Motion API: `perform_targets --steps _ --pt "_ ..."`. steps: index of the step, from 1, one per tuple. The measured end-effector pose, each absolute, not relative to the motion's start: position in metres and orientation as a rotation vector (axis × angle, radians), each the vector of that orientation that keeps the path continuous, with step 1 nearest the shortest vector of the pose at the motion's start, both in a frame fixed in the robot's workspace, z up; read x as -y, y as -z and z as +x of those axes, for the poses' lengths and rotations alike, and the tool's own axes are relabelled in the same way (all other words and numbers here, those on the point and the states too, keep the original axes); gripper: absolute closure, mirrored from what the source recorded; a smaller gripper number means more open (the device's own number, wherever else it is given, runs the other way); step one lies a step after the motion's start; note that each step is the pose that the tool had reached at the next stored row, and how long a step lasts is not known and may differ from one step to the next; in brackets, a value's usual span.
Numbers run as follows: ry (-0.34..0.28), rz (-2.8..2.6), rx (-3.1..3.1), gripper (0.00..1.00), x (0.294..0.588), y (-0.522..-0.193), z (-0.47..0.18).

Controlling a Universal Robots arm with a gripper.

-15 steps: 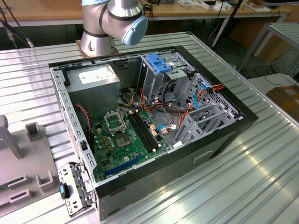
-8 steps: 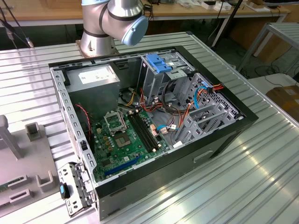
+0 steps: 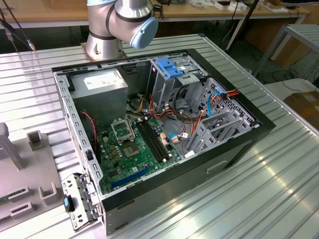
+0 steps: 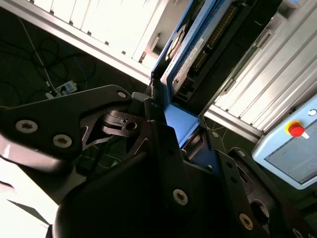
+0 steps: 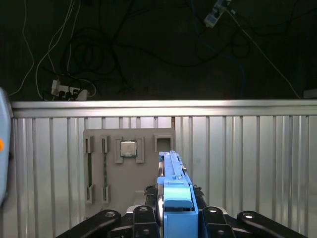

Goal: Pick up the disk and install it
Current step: 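Pick up the disk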

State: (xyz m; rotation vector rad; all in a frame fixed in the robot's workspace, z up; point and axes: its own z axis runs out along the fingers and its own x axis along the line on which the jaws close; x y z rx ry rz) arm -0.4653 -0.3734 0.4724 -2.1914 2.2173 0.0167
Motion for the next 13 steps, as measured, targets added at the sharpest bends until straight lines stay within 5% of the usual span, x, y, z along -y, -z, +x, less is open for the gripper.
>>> perform_targets --steps 13 --pt "-0.019 -2.192 -2.218 0.63 0.373 -0.488 -0.465"
